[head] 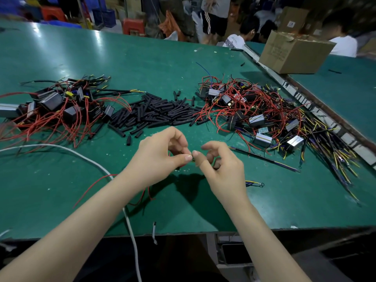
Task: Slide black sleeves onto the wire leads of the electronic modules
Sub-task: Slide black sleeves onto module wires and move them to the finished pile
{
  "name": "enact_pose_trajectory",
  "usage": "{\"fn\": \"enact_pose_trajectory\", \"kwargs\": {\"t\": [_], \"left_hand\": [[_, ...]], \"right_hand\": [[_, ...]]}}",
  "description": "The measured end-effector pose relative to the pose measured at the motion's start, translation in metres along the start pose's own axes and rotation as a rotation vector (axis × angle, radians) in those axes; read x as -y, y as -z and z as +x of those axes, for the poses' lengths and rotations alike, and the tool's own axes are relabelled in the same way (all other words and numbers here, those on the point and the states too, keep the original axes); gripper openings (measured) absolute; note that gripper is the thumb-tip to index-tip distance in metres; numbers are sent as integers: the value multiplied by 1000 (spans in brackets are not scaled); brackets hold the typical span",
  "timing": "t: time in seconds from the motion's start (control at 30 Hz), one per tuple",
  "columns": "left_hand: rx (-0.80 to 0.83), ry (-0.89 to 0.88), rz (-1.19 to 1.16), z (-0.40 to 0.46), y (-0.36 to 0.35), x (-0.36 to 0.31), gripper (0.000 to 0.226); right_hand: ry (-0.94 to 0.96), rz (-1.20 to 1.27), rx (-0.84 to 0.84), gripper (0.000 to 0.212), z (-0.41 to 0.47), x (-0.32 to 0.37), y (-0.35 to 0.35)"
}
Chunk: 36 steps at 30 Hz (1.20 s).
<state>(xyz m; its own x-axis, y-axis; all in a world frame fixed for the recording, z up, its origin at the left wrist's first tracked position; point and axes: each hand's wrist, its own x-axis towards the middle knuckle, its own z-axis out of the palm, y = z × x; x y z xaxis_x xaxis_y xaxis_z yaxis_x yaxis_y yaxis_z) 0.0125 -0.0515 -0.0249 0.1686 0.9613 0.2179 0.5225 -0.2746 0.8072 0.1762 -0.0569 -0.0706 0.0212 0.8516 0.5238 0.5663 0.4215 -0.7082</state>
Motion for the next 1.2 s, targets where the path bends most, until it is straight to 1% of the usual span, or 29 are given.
{"fn": "enact_pose_trajectory", "kwargs": {"t": [0.07, 0.1, 0.2, 0.3, 0.37, 0.43, 0.57, 0.6, 0.67, 0.73, 0.77, 0.83, 0.87, 0.97, 1.03, 1.1, 1.13, 1.2], "left_hand": [[-29, 37, -20, 0, -2, -2, 31], [-50, 67, -68, 0, -3, -3, 32], [-74, 173, -312, 3, -3, -6, 38], [-56, 237, -447, 8, -3, -9, 40], [-52, 260, -470, 12, -4, -10, 41], [-30, 260, -443, 14, -5, -10, 41], [102, 280, -300, 24, 8, -11, 43], [150, 307, -224, 29, 14, -12, 48], [246, 366, -78, 39, 25, -18, 69], [295, 393, -41, 45, 31, -24, 73], [300, 390, -39, 48, 31, -25, 75], [269, 366, -40, 50, 30, -27, 75], [247, 343, -44, 50, 28, -28, 71], [176, 286, -99, 44, 20, -29, 50], [130, 296, -193, 39, 15, -27, 45], [83, 306, -285, 35, 12, -24, 43], [43, 282, -269, 34, 9, -22, 41], [-59, 181, -82, 31, 2, -19, 44]], "right_hand": [[121, -42, -62, 14, 0, 2, 0], [190, -59, -79, 15, 0, 3, 0], [389, -159, -164, 13, -2, 2, 0], [451, -282, -247, 15, -2, 2, -1], [444, -333, -248, 17, -2, 1, -2], [408, -312, -217, 18, -1, 1, -2], [319, -213, -135, 21, 2, 5, 1], [311, -211, -123, 20, 4, 6, 2], [342, -246, -104, 14, 9, 7, 4], [355, -247, -71, 11, 16, 9, 6], [329, -224, -49, 11, 19, 10, 7], [238, -179, -16, 11, 24, 13, 6], [185, -158, -15, 12, 25, 14, 5], [81, -162, -88, 13, 26, 16, 2], [93, -256, -142, 10, 24, 18, 1], [167, -351, -169, 10, 21, 20, 0], [185, -377, -178, 12, 20, 21, 0], [146, -366, -188, 21, 22, 24, -2]]}}
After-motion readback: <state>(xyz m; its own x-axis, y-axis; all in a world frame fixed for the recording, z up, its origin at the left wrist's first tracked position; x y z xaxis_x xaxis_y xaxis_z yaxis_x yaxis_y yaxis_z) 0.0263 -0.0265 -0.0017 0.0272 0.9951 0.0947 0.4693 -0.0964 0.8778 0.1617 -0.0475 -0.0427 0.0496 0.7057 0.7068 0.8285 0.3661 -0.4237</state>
